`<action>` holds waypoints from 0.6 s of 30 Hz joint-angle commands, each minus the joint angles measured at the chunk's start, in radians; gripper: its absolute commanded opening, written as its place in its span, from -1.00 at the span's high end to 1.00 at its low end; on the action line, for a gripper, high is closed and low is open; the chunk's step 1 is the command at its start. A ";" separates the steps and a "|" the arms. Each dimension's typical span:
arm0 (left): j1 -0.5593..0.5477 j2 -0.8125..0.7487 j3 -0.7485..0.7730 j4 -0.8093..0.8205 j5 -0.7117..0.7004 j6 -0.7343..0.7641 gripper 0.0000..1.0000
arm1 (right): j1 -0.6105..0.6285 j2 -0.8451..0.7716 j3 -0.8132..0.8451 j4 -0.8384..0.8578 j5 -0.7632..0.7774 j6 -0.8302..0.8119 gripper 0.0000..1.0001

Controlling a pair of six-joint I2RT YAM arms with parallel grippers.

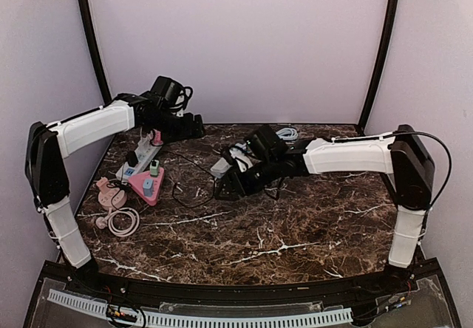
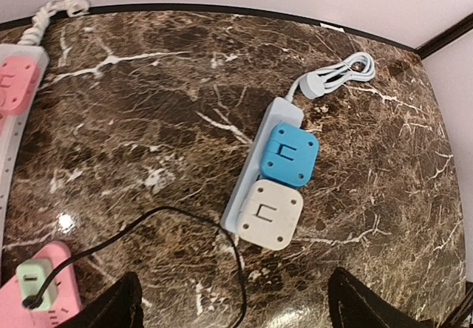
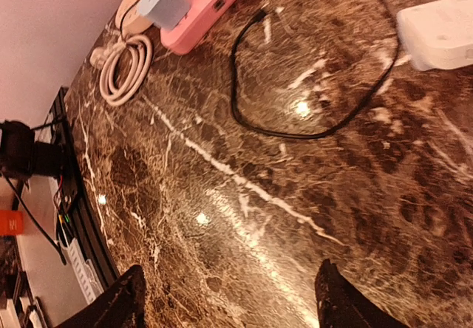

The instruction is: Pull the plug off the socket

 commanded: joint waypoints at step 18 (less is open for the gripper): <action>-0.158 0.517 0.487 -0.187 -0.076 0.311 -0.67 | -0.320 -0.354 -0.376 0.225 0.086 0.176 -0.68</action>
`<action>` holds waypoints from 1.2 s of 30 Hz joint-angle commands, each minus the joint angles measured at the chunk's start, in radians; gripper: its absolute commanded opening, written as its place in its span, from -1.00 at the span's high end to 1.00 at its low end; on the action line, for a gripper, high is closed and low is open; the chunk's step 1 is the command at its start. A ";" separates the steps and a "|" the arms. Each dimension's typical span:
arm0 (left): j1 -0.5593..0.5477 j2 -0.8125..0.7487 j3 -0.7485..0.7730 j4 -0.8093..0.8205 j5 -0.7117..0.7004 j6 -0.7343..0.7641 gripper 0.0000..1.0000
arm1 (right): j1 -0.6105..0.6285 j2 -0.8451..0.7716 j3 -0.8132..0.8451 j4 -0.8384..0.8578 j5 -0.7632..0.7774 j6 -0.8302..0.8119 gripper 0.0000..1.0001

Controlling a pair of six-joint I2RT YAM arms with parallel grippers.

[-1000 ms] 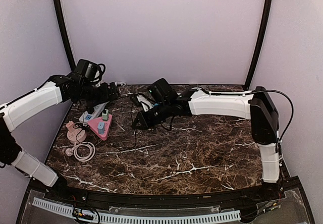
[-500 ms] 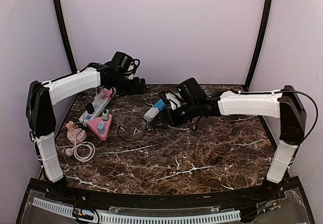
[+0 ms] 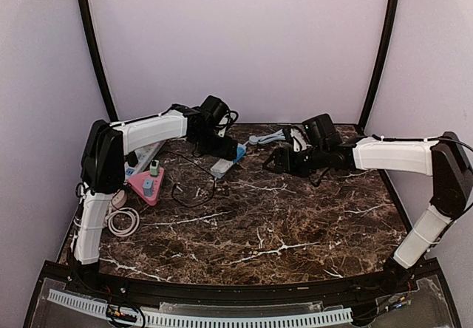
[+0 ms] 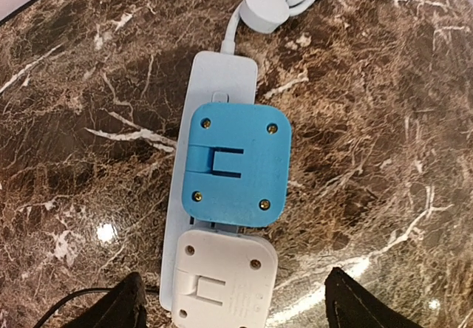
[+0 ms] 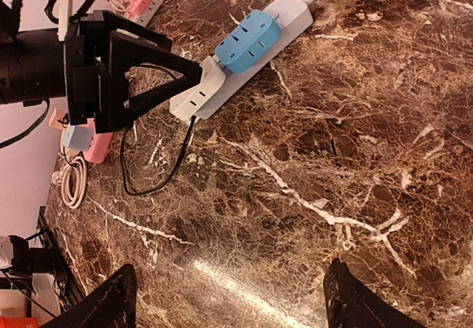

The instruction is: Pull the plug off the socket

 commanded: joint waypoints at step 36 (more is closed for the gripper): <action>-0.068 0.109 0.189 -0.261 -0.247 0.117 0.85 | -0.044 -0.014 -0.080 0.133 -0.047 0.059 -0.67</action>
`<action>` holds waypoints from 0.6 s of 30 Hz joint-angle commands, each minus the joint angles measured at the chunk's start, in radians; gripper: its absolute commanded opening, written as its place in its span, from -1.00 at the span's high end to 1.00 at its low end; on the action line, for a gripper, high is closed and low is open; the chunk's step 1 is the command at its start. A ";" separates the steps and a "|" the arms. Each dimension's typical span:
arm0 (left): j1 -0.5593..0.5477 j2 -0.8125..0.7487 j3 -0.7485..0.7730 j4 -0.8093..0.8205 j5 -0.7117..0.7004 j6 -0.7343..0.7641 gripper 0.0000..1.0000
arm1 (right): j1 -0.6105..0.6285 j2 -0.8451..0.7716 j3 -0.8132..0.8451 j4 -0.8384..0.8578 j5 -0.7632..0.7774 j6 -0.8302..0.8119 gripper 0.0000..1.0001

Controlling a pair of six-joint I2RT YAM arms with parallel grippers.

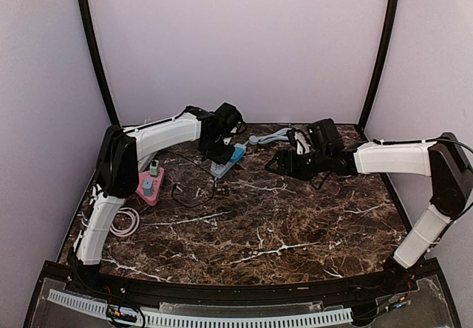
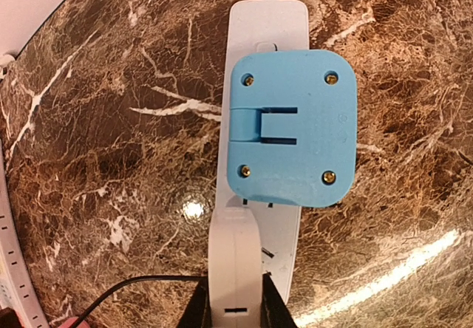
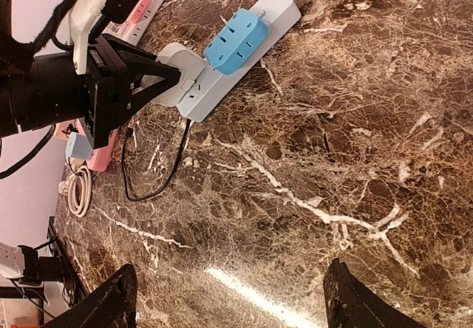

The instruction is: Pull the plug off the socket

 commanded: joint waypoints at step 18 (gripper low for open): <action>-0.031 -0.138 -0.103 -0.042 0.226 -0.157 1.00 | -0.007 0.072 0.024 0.144 -0.129 0.110 -0.64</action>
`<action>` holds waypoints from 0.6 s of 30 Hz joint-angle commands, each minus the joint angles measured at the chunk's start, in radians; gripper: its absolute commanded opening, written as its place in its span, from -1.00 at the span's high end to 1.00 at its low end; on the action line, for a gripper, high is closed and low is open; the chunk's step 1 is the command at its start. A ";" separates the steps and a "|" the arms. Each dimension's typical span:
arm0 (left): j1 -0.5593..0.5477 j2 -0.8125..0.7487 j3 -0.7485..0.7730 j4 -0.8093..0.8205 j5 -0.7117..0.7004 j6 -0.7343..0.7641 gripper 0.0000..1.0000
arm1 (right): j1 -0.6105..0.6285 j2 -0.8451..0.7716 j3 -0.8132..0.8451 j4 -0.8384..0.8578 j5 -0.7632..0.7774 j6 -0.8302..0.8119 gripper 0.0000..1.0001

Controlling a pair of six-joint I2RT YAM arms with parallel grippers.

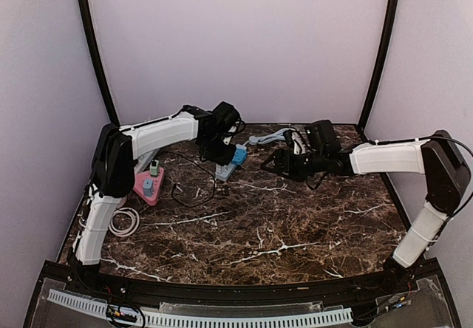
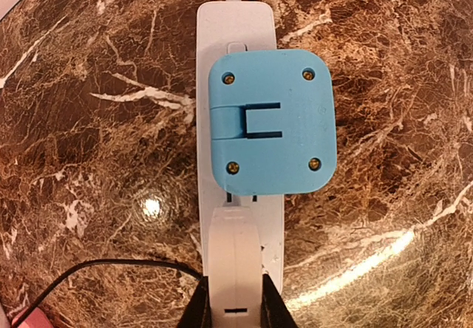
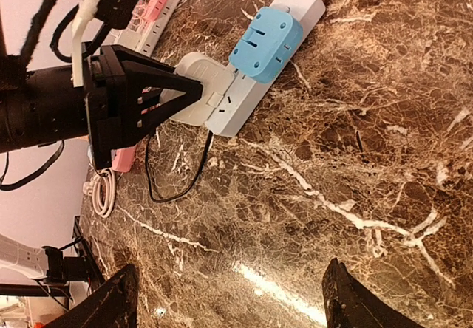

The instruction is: Pull the plug off the socket

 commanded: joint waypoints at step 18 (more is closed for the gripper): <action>-0.149 -0.375 -0.456 0.057 0.156 -0.261 1.00 | -0.005 0.103 -0.032 0.168 -0.147 0.115 -0.57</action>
